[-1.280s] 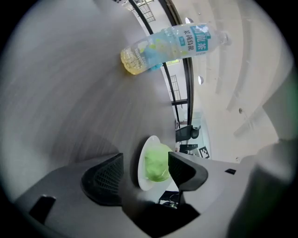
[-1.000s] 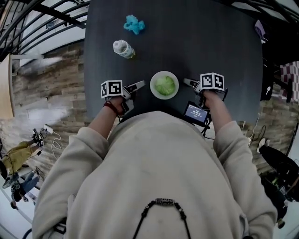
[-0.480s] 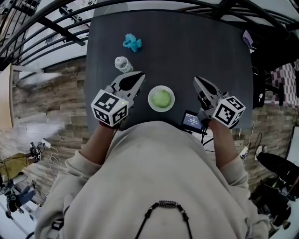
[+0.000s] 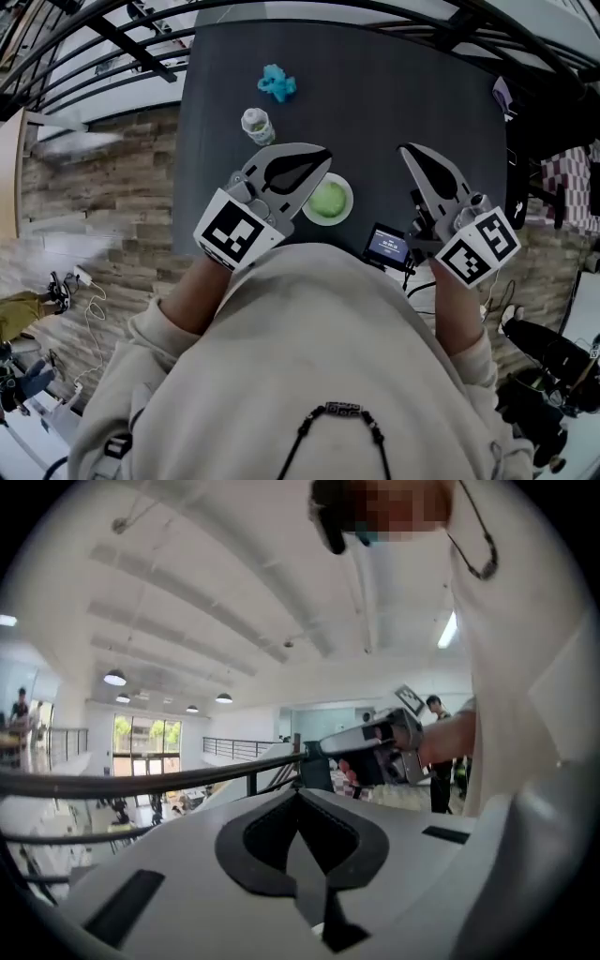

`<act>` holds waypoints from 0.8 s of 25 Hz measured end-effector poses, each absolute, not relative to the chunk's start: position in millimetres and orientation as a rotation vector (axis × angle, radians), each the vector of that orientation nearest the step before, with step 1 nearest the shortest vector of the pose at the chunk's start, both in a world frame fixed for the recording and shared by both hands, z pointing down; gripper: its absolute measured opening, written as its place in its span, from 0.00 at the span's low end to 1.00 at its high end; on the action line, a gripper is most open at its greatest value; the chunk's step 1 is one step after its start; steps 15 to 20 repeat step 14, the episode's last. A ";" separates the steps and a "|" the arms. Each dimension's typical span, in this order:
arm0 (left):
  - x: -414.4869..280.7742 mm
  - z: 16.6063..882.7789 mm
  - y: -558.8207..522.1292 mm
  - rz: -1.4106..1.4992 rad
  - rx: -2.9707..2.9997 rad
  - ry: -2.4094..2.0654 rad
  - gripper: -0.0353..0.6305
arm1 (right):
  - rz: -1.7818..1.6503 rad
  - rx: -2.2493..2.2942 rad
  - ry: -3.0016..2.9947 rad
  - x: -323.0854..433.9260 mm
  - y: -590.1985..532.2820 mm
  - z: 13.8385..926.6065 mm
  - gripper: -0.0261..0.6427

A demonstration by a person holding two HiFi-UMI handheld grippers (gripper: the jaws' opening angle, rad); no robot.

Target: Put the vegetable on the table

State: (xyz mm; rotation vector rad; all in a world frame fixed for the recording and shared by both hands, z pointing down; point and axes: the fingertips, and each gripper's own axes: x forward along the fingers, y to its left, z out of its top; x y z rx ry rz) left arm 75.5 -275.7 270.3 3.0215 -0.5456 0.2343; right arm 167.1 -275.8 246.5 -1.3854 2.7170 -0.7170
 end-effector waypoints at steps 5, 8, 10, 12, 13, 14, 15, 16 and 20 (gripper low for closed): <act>76.5 244.7 -268.7 0.175 3.043 -0.519 0.06 | -0.698 -1.387 2.756 160.5 -276.2 241.4 0.06; 71.6 239.3 -269.1 0.126 3.016 -0.527 0.06 | -0.693 -1.372 2.762 152.3 -277.6 241.2 0.06; 71.0 237.0 -269.1 0.112 3.020 -0.534 0.06 | -0.689 -1.366 2.757 152.0 -277.9 239.8 0.06; 69.4 234.2 -269.1 0.088 3.018 -0.546 0.06 | -0.678 -1.363 2.755 151.7 -278.2 238.2 0.06; 67.9 232.9 -269.2 0.075 3.014 -0.554 0.06 | -0.668 -1.362 2.755 151.1 -278.5 237.3 0.06; 66.3 231.6 -269.4 0.062 3.009 -0.562 0.06 | -0.657 -1.361 2.757 150.4 -278.9 236.3 0.06; 66.3 231.6 -269.4 0.062 3.009 -0.562 0.06 | -0.657 -1.361 2.757 150.4 -278.9 236.3 0.06; 66.3 231.6 -269.4 0.062 3.009 -0.562 0.06 | -0.657 -1.361 2.757 150.4 -278.9 236.3 0.06; 66.3 231.6 -269.4 0.062 3.009 -0.562 0.06 | -0.657 -1.361 2.757 150.4 -278.9 236.3 0.06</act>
